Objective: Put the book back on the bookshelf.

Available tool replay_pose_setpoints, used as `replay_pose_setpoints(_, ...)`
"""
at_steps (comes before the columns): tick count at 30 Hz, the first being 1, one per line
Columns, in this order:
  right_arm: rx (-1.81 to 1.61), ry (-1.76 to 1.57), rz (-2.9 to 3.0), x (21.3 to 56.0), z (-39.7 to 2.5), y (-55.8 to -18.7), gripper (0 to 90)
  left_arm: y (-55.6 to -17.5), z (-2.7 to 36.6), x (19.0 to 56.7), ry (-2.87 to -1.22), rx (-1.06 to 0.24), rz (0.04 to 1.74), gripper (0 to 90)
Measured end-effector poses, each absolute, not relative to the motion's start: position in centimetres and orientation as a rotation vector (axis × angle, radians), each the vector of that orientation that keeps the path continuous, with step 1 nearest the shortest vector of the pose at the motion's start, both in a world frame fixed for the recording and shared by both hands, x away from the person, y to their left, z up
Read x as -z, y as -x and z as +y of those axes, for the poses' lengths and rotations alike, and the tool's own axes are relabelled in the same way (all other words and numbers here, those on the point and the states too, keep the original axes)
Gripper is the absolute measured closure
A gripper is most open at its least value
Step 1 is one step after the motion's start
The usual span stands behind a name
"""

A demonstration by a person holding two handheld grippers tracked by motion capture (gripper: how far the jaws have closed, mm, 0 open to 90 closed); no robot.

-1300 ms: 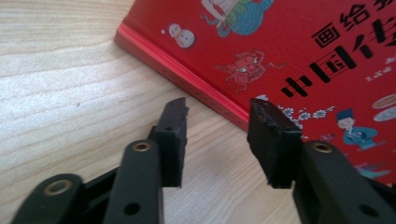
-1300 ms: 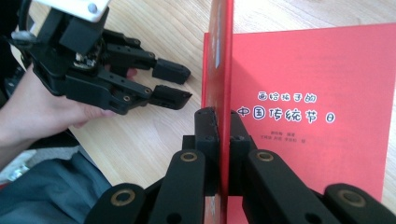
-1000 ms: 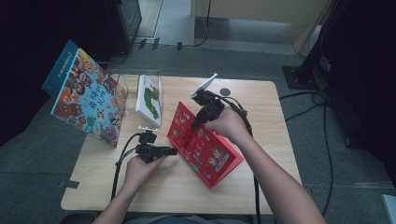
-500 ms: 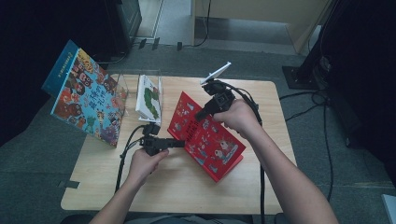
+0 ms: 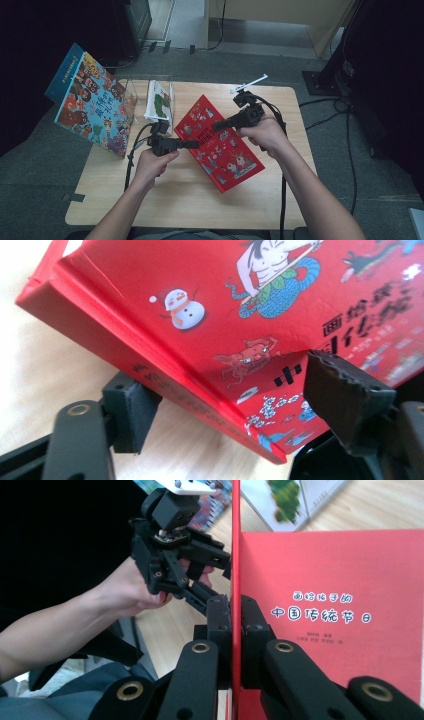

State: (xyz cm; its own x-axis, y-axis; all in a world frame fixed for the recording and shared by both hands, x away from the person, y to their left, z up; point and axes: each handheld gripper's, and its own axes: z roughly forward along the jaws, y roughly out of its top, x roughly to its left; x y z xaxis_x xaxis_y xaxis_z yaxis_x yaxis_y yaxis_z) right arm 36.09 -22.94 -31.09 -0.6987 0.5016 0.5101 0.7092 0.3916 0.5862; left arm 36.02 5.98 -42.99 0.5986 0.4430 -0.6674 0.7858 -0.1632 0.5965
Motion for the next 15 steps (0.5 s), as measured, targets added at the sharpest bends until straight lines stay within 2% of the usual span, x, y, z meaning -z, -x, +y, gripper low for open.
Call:
replay_pose_setpoints(2,1.259,1.018,-2.389,31.4,-23.8,-35.8,88.3,-35.7,6.2,42.3,-1.812,0.372,0.934,31.3)
replay_pose_setpoints(4,1.323,0.963,-2.385,31.6,-24.3,-35.3,88.8,-35.6,6.6,41.8,-1.819,0.393,0.849,37.1)
replay_pose_setpoints(9,1.430,0.808,-2.417,31.5,-25.1,-34.7,87.8,-35.1,8.2,40.5,-1.748,0.414,0.669,60.6)
replay_pose_setpoints(12,1.418,0.770,-2.542,31.7,-25.0,-34.7,77.2,-34.5,8.4,39.0,-1.828,0.324,0.579,72.0)
replay_pose_setpoints(15,1.368,0.759,-2.614,32.3,-24.7,-35.0,71.4,-34.2,8.6,37.8,-1.897,0.244,0.542,76.3)
